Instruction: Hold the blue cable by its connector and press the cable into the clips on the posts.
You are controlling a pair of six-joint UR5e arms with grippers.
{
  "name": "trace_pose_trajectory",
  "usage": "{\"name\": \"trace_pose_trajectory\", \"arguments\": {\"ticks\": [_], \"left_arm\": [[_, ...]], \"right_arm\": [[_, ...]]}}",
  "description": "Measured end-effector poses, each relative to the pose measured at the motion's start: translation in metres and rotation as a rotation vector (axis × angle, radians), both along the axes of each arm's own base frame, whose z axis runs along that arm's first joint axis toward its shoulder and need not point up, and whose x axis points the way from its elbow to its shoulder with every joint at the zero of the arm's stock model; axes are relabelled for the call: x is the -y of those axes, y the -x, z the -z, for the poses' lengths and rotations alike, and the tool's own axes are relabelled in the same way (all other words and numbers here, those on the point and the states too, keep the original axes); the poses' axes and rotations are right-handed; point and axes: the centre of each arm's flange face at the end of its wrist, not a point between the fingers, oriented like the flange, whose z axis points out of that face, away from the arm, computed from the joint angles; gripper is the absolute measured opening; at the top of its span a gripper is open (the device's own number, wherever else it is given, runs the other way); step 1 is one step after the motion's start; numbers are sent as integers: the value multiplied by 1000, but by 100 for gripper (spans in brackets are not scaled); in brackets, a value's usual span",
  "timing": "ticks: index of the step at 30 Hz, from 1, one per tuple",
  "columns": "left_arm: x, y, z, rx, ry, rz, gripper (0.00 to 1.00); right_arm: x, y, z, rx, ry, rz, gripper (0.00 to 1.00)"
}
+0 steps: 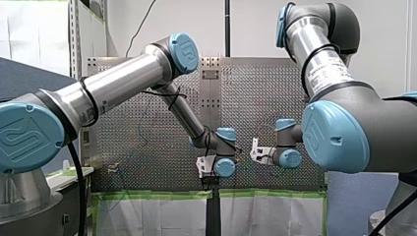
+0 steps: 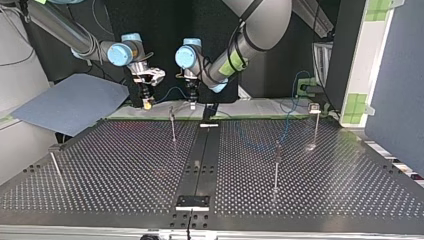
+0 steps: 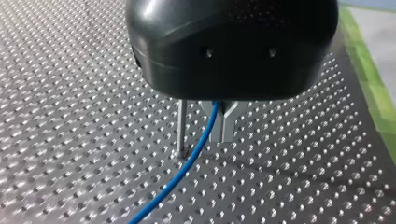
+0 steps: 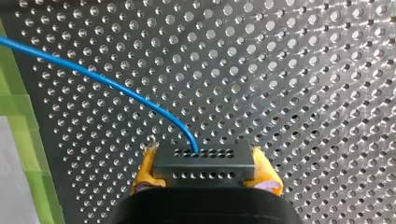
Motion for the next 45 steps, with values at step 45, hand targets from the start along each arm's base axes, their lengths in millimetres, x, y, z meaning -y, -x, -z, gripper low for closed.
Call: {"name": "trace_pose_trajectory", "arguments": {"ticks": [45], "left_arm": [[2,-6,1,-97,-68,162,0]], "right_arm": [[49,25,-20,63,4,68,0]]}}
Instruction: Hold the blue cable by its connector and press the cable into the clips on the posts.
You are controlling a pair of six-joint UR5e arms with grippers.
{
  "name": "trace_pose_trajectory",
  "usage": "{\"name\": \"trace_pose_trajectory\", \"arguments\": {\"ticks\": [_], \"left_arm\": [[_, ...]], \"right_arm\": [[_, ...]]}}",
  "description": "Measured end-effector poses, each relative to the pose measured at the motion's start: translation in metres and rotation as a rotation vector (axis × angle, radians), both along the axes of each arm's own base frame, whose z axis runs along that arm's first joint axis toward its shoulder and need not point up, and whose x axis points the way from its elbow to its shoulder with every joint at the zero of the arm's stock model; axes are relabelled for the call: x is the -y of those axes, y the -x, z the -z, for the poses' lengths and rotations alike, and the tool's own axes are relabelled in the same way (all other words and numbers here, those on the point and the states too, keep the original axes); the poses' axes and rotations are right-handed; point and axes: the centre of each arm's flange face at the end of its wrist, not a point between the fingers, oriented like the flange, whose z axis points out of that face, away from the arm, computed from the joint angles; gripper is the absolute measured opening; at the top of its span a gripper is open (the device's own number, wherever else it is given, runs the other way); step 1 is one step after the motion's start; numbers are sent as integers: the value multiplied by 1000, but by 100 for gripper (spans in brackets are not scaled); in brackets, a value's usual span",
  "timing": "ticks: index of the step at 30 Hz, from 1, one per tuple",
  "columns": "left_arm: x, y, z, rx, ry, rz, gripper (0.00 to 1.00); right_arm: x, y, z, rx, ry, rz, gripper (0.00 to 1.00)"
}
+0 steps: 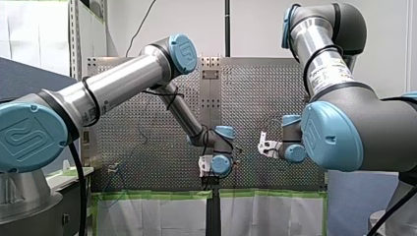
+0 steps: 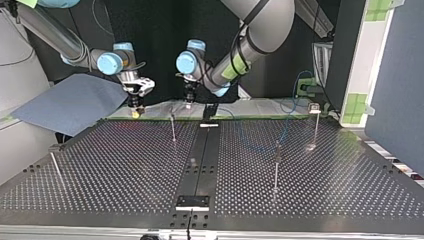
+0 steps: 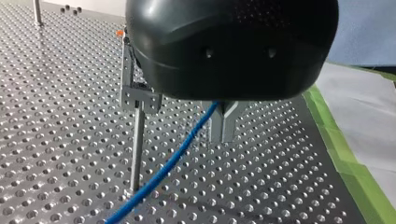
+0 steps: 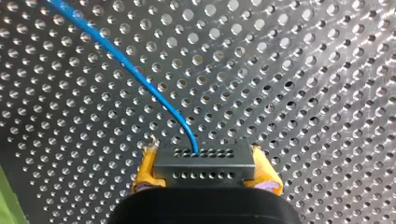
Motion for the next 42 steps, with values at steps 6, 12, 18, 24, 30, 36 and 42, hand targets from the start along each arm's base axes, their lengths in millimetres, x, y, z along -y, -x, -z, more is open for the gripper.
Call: {"name": "trace_pose_trajectory", "arguments": {"ticks": [6,12,18,24,30,36,42], "left_arm": [[12,-6,-13,1,-3,10,0],[18,-11,-23,8,10,10,0],[18,-16,-25,11,16,6,0],[16,-25,-30,18,32,-5,0],[20,-32,-39,23,39,-1,0],[25,-32,-43,22,37,8,0],[32,-23,-43,20,24,23,0]], "right_arm": [[5,5,-1,5,2,10,0],[8,10,-2,7,6,22,0],[13,14,-4,9,11,35,0],[17,15,-6,13,18,45,0],[21,15,-9,15,26,51,0],[24,15,-10,16,32,53,0],[24,15,-10,16,31,53,0]]}}
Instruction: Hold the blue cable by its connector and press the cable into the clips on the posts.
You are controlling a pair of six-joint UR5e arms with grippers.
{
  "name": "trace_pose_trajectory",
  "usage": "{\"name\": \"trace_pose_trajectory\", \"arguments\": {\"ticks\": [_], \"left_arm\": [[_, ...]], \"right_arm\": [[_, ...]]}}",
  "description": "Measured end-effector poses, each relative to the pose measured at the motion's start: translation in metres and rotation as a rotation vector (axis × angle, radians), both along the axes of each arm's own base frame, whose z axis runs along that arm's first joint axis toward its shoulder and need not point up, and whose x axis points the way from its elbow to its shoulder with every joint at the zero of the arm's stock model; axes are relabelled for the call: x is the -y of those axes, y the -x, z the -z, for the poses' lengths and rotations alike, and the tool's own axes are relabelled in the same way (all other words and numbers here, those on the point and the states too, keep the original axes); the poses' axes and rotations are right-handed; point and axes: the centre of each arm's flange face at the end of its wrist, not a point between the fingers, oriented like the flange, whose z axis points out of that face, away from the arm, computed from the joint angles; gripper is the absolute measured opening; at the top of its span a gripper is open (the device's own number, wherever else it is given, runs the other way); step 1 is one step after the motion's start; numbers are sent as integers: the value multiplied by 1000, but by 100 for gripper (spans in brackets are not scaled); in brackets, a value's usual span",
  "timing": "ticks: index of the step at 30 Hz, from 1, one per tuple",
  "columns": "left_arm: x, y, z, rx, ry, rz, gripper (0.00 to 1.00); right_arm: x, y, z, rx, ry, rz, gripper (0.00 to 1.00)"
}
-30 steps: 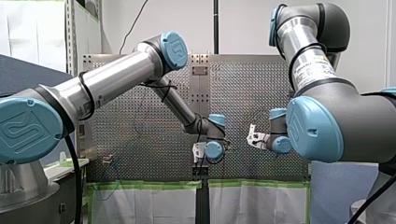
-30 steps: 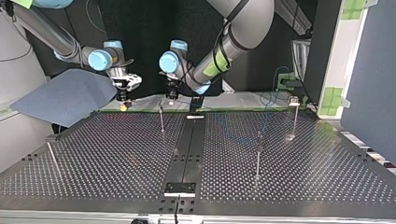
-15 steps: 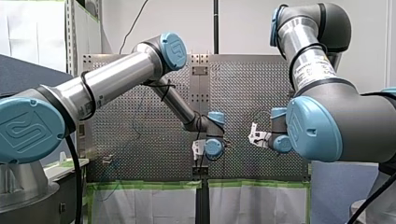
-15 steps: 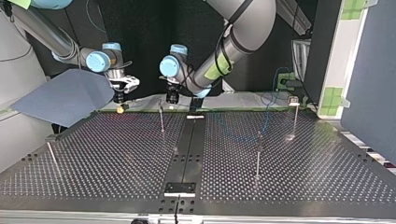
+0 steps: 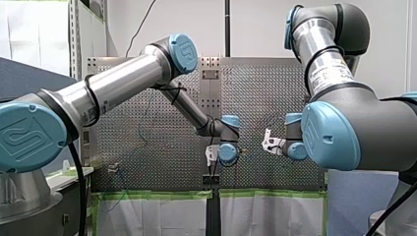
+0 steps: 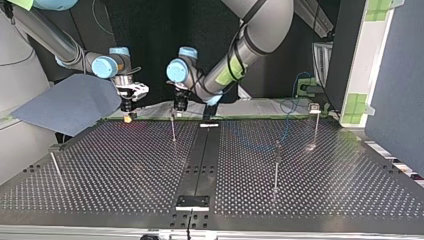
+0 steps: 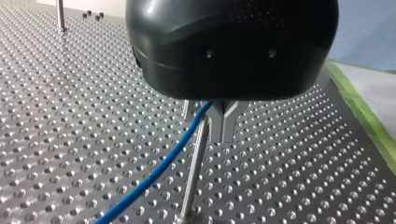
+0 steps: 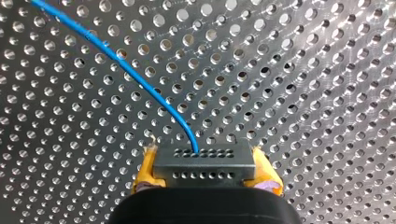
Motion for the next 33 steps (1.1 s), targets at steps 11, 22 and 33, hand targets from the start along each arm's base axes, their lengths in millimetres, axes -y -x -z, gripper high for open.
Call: {"name": "trace_pose_trajectory", "arguments": {"ticks": [11,22,33], "left_arm": [[1,2,0,-3,-7,-5,0],[-5,-1,1,-17,-20,-13,0],[-10,-10,0,-12,3,-11,0]], "right_arm": [[-2,-2,1,-1,-5,-3,0],[-2,-1,2,-2,-12,-3,0],[1,0,1,2,-6,1,0]]}}
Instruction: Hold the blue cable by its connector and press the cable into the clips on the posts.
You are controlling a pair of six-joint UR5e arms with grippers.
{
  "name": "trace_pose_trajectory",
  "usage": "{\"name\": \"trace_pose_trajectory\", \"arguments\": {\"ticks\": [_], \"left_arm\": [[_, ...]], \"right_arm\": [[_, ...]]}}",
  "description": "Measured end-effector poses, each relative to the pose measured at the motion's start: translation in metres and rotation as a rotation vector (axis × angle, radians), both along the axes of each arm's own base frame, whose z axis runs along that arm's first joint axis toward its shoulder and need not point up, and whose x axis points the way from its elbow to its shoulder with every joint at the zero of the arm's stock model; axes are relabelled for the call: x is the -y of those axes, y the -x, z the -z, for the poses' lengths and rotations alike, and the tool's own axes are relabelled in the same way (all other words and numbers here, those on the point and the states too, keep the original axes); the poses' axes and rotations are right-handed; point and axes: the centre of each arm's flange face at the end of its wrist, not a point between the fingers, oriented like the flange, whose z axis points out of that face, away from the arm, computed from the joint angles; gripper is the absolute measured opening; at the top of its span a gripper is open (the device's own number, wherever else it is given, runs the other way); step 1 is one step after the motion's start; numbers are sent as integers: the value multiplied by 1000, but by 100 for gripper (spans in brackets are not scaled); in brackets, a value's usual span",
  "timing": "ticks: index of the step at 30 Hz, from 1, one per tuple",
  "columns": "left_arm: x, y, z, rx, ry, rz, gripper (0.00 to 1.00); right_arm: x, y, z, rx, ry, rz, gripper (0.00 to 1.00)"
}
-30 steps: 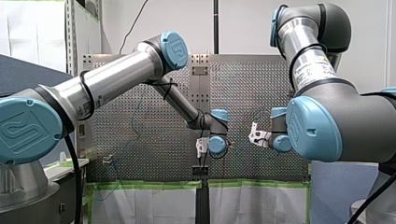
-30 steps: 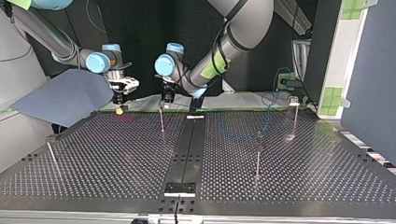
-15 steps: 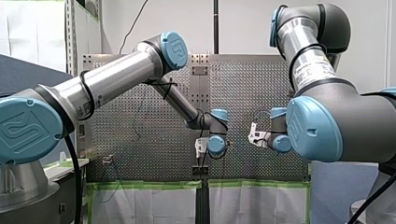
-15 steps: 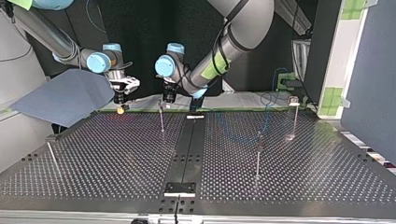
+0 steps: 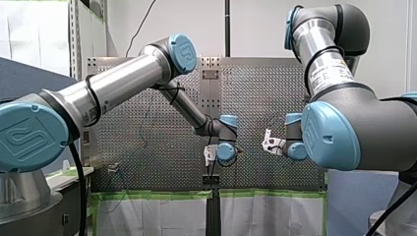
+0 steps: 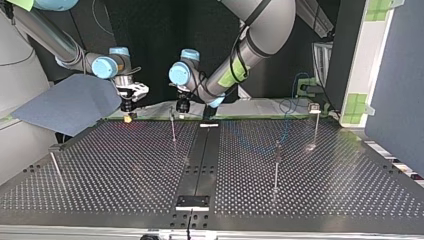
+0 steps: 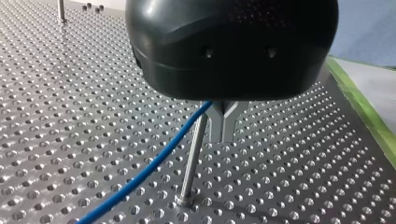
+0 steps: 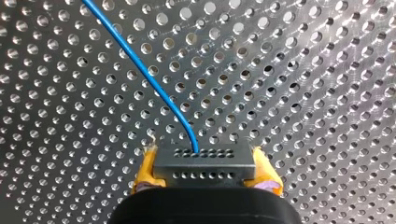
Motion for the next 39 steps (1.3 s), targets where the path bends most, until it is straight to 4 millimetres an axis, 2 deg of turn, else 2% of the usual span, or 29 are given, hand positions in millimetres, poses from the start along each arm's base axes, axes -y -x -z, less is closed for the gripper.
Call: {"name": "trace_pose_trajectory", "arguments": {"ticks": [15,28,39], "left_arm": [[-11,-18,0,-8,60,10,0],[-16,-61,-29,2,183,37,0],[-26,-71,-30,-3,170,20,0]], "right_arm": [[8,1,-4,3,17,5,0],[15,1,-5,5,27,19,0],[22,0,-2,6,33,24,0]]}}
